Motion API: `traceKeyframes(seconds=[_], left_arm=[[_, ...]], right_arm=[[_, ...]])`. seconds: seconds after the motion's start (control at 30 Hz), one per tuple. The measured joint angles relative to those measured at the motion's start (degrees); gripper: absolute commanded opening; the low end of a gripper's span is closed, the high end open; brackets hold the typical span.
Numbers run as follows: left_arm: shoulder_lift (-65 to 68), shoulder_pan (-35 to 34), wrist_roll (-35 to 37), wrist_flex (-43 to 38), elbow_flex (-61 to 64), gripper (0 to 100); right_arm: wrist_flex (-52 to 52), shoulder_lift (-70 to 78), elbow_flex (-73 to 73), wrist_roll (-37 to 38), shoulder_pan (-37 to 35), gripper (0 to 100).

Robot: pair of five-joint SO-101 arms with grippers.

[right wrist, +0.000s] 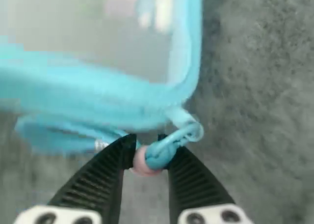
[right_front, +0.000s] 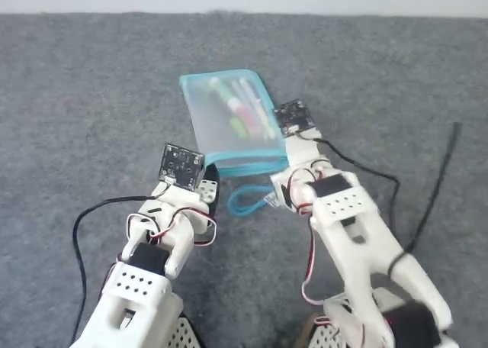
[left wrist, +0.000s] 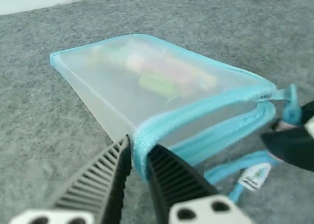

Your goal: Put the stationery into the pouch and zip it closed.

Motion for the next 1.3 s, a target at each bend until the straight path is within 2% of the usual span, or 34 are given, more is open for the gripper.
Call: traceKeyframes(seconds=[0.13, 0.3, 0.43, 0.7, 0.83, 1.03, 1.2, 1.3], left_arm=[[0.00, 0.00, -3.52, 0.00, 0.00, 1], [0.00, 0.09, -3.87, 0.00, 0.00, 1], [0.00, 0.09, -4.13, 0.00, 0.00, 1], [0.00, 0.09, -4.22, 0.00, -0.09, 1], [0.00, 0.09, -4.22, 0.00, -0.09, 1], [0.00, 0.18, -4.22, 0.00, 0.00, 1], [0.00, 0.44, -4.22, 0.00, 0.00, 1], [0.00, 0.44, -4.48, 0.00, 0.00, 1]], right_arm=[[9.67, -8.79, -0.26, 2.73, -2.99, 0.7], [21.71, -19.08, -5.19, 8.26, -7.56, 0.7], [26.81, -21.63, -10.11, 9.58, -10.81, 0.7], [27.08, -21.45, -13.63, 9.76, -19.96, 0.7], [27.25, -19.34, -13.63, 12.13, -22.95, 1.2], [27.34, -18.64, -12.04, 12.84, -23.65, 13.2], [27.34, -18.64, -12.04, 13.01, -22.42, 0.2], [26.90, -18.64, -12.04, 12.92, -19.96, 1.4]])
